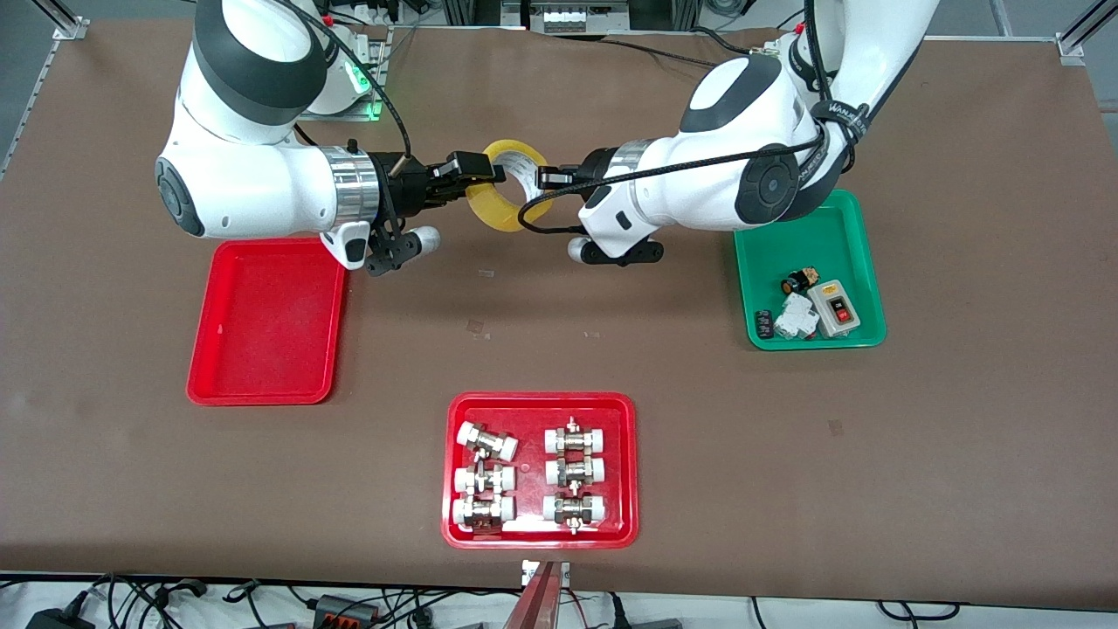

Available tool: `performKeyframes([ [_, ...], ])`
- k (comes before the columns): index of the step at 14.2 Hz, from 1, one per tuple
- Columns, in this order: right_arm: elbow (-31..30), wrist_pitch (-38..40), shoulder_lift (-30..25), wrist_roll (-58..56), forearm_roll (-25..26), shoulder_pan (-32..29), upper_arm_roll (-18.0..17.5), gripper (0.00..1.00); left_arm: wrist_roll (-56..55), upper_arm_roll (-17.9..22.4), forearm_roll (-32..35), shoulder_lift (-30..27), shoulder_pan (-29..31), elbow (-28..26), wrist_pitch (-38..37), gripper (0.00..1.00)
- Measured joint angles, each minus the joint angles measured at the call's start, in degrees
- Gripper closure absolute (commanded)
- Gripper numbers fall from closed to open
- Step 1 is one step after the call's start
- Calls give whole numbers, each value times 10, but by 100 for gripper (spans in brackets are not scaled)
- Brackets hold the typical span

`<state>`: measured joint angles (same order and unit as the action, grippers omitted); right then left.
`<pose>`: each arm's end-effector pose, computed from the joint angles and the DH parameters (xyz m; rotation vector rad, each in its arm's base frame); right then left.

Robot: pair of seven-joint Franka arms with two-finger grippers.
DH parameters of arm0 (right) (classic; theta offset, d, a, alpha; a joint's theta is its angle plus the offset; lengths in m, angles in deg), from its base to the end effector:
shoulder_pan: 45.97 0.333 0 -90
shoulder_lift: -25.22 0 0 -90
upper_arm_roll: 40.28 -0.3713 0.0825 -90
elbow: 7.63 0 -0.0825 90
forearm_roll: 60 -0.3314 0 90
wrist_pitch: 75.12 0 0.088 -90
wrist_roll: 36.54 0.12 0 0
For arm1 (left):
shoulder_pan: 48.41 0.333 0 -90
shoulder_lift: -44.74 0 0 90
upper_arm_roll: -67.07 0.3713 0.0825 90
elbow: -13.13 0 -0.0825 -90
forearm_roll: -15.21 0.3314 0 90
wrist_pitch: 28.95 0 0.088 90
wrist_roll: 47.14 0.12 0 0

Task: Left arm passes tape to right arm into tray
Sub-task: 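Close the right gripper on the tape held by the left gripper, then open the left gripper and withdraw while the right gripper carries tape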

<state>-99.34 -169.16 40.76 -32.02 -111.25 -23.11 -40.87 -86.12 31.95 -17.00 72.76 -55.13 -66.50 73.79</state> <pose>0.5071 0.3156 0.5530 -2.2788 -0.1739 0.5180 0.5164 -0.4043 0.5458 2.4237 0.1709 -0.6864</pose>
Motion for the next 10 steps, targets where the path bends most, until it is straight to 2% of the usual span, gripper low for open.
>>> performKeyframes([
  [5,0,0,0,0,0,0,1,50,0,2,5,-13,19,7,-9,0],
  [10,-1,1,5,-26,2,-22,13,50,10,1,96,-47,103,15,-99,0],
])
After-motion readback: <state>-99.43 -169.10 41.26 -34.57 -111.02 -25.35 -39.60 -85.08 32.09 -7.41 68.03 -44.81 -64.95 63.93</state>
